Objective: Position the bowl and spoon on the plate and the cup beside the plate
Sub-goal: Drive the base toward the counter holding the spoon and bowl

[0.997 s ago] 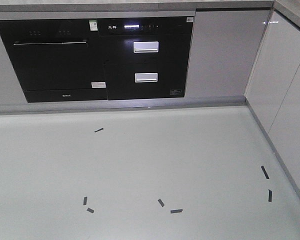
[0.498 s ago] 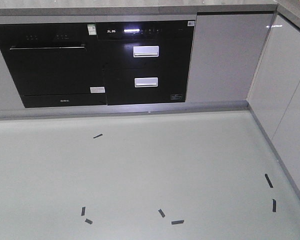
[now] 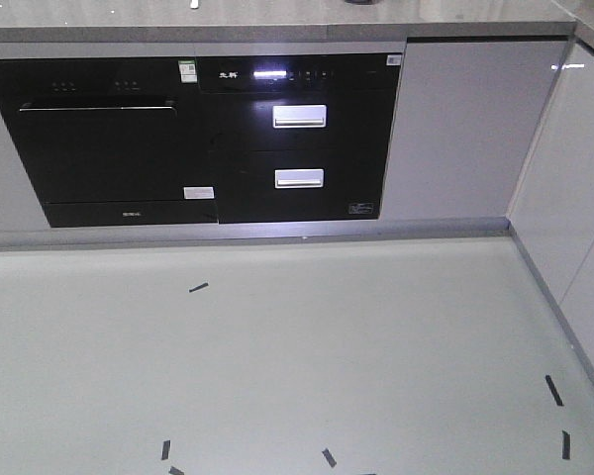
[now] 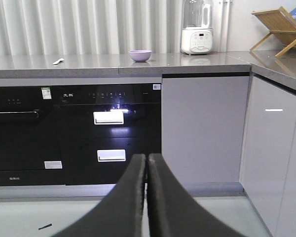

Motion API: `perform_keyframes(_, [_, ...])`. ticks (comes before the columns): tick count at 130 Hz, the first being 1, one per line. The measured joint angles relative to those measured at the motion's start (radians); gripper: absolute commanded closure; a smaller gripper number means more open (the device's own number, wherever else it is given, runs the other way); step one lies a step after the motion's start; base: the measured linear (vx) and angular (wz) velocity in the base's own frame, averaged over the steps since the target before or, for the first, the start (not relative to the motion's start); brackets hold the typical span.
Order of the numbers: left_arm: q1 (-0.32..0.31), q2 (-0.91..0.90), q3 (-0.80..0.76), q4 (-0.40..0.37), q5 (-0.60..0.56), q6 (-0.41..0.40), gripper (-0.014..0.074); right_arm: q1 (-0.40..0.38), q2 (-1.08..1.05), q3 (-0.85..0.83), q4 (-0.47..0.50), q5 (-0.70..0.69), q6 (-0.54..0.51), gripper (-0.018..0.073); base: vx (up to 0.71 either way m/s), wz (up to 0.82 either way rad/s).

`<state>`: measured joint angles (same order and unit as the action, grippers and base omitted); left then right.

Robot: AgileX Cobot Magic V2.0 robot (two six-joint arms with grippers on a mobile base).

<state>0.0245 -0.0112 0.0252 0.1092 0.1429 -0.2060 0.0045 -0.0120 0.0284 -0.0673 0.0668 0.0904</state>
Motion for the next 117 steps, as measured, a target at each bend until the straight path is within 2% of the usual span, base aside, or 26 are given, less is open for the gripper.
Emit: perform_keyframes(117, [0.000,0.000,0.000,0.000,0.000,0.000,0.0603,0.000,0.000,0.000,0.000,0.000,0.000,0.0561,0.17,0.03])
